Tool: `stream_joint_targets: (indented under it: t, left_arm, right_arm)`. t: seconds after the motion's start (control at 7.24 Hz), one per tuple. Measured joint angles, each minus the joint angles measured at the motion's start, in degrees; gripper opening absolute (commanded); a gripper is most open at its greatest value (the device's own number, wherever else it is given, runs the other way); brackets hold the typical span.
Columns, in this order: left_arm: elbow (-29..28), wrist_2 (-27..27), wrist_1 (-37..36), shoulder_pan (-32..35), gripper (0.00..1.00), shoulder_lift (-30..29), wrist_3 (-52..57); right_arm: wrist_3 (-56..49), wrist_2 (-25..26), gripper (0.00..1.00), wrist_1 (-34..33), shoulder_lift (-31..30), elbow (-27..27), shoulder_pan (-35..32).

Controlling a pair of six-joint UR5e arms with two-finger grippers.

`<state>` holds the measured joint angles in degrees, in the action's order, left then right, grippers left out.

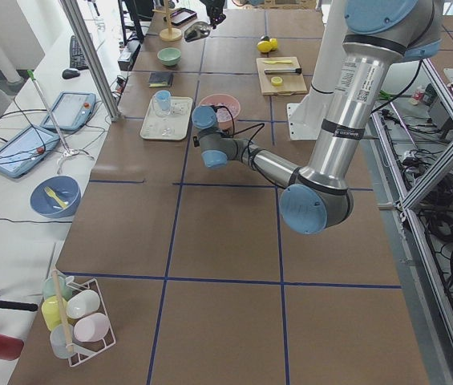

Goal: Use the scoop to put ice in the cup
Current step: 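Lift the scoop with the right gripper and carry it over the pink bowl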

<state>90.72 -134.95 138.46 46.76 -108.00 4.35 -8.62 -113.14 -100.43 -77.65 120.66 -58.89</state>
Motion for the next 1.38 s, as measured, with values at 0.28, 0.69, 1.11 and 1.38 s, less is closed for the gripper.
stream_joint_targets:
  t: [0.28,0.69,1.11,1.38]
  left_arm:
    - [-0.1,0.0,0.0,0.0,1.0,0.0,0.0]
    - [-0.7,-0.1,0.0,-0.7,1.0,-1.0,0.0]
    - [-3.0,0.0,0.1,-2.5,1.0,-3.6,0.0]
    - [-4.4,0.0,0.2,-3.4,1.0,-5.5,-0.1]
  right_arm:
    - [-6.7,-0.1,0.0,-6.1,3.8,0.9,1.7]
    - [-8.4,3.1,0.0,-17.4,11.6,0.7,9.3]
    - [-8.5,6.4,0.0,-31.0,23.1,-1.2,13.7]
    - [-8.5,7.4,0.0,-33.9,27.3,-2.8,16.0]
